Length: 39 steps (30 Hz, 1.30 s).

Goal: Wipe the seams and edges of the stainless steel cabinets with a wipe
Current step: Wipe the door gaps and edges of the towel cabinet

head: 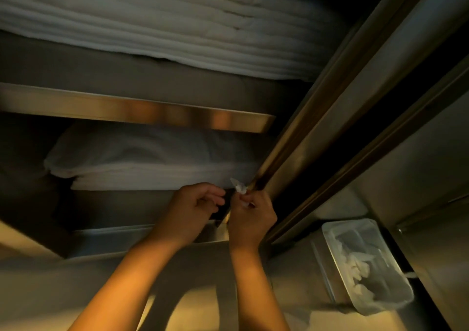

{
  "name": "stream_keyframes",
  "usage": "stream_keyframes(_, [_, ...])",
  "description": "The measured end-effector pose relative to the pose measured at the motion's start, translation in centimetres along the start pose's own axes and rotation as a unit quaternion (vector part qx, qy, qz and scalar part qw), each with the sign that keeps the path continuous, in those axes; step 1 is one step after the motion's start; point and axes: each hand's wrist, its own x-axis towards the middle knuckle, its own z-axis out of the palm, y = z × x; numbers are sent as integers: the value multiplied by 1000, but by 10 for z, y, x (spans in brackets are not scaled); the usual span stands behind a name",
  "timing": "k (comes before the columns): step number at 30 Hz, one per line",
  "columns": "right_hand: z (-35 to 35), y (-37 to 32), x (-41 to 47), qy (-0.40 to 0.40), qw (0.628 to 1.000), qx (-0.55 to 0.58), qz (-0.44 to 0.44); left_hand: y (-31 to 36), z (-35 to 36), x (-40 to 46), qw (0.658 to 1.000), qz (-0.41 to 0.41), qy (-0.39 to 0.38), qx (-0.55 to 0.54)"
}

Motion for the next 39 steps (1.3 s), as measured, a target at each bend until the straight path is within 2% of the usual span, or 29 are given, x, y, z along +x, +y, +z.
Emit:
stream_keyframes(4, [20, 73, -51, -58, 986, -45, 147, -4, -7, -3, 1000, -7, -14, 22])
stream_keyframes(7, [34, 110, -76, -63, 973, -56, 217, -10, -12, -4, 1000, -10, -6, 26])
stream_keyframes(12, [38, 113, -82, -68, 960, -55, 267, -22, -15, -5, 999, -3, -8, 47])
stream_keyframes(15, [30, 95, -73, -60, 964, -29, 257, -22, -13, -4, 999, -7, -19, 51])
stream_keyframes(18, [8, 46, -52, -8, 978, 20, 209, -17, -11, 1, 999, -4, -24, 42])
stream_keyframes(22, [-45, -29, 5, 17, 999, 38, 0, -5, 3, 13, 1000, 24, 1, -6])
stream_keyframes(25, [-88, -102, 64, 21, 979, -37, -199, -1, 23, 25, 998, 67, 5, -18])
stream_keyframes(28, [-107, -149, 115, 28, 950, -78, -302, 4, 39, 33, 996, 89, -10, -29])
stream_keyframes(33, [-93, -162, 147, 30, 920, -106, -377, 13, 48, 37, 996, 63, -14, -54])
stream_keyframes(39, [-68, -111, 105, 17, 943, -78, -322, 11, 44, 38, 997, 55, -12, -53])
